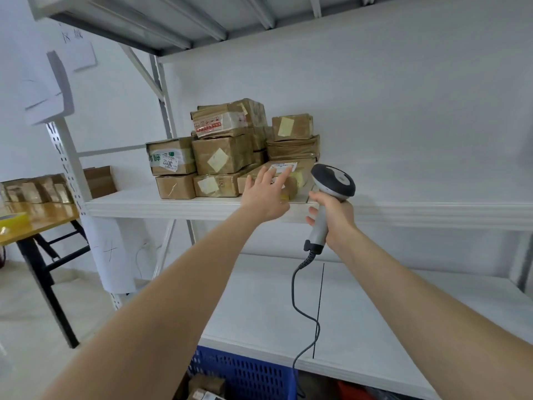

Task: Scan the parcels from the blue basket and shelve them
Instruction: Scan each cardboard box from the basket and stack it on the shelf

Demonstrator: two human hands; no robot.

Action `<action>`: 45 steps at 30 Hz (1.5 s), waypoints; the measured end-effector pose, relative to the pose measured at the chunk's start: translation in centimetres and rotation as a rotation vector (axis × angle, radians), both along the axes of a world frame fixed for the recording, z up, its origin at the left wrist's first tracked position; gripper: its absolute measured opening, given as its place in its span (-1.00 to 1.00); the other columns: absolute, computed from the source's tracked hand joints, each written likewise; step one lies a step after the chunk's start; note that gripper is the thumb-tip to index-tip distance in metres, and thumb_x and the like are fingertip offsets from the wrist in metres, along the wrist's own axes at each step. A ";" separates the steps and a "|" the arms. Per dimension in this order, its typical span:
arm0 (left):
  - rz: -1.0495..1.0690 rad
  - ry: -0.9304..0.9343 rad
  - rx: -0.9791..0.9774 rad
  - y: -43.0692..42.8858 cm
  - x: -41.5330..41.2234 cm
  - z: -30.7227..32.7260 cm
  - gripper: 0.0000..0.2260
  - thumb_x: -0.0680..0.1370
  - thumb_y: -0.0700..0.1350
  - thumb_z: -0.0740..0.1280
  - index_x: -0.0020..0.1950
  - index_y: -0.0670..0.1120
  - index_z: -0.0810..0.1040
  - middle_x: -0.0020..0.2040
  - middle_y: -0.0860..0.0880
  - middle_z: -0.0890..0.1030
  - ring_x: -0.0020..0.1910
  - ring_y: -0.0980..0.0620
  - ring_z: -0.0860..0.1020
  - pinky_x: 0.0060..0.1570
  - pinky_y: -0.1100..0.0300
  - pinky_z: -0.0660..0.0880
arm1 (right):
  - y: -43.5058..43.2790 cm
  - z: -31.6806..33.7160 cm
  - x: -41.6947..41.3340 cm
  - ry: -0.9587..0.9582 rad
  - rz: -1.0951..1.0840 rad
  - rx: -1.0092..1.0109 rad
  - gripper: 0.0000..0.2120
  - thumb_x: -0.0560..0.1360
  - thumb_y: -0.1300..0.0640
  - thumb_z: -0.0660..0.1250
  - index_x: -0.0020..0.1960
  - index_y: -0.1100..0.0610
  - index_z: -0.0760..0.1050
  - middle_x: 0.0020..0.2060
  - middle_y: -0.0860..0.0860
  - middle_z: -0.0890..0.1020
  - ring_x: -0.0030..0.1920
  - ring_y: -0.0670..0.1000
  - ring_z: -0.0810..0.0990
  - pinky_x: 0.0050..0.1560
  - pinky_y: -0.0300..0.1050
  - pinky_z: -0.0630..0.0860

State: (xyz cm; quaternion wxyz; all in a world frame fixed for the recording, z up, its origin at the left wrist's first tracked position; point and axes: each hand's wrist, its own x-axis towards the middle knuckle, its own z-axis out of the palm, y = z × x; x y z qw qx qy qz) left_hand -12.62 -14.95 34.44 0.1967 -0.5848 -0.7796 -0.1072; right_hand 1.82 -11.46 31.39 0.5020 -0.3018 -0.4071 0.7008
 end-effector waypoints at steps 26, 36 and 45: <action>0.268 -0.502 -0.227 -19.4 -9.1 -23.3 -0.19 0.49 0.03 0.38 0.57 -0.01 -0.05 0.56 -0.12 -0.05 0.41 -0.19 0.30 0.34 -0.04 0.33 | -13.7 -19.0 -9.3 -0.366 0.344 -0.242 -0.95 0.47 0.27 0.38 -0.16 0.21 0.54 -0.30 0.14 0.66 -0.51 -0.07 0.49 -0.40 -0.20 0.43; 0.490 -0.789 -0.539 -22.6 -15.0 -39.9 -0.30 0.54 0.05 0.31 0.57 -0.05 0.03 0.55 -0.13 -0.08 0.43 -0.16 0.29 0.27 0.02 0.40 | -14.2 -35.1 -15.8 -0.453 0.397 -0.668 -0.78 0.49 0.16 0.42 0.03 0.29 0.52 -0.26 0.12 0.68 -0.59 -0.09 0.50 -0.50 -0.27 0.45; 0.613 -0.952 -0.629 -17.8 -21.7 -50.9 -0.42 0.55 0.03 0.31 0.51 -0.10 0.20 0.45 -0.18 0.16 0.33 -0.22 0.38 0.28 -0.03 0.40 | -11.1 -48.1 -19.8 -0.482 0.293 -0.965 -0.83 0.54 0.15 0.36 -0.14 0.24 0.48 -0.19 0.08 0.54 -0.23 0.01 0.53 -0.20 -0.13 0.52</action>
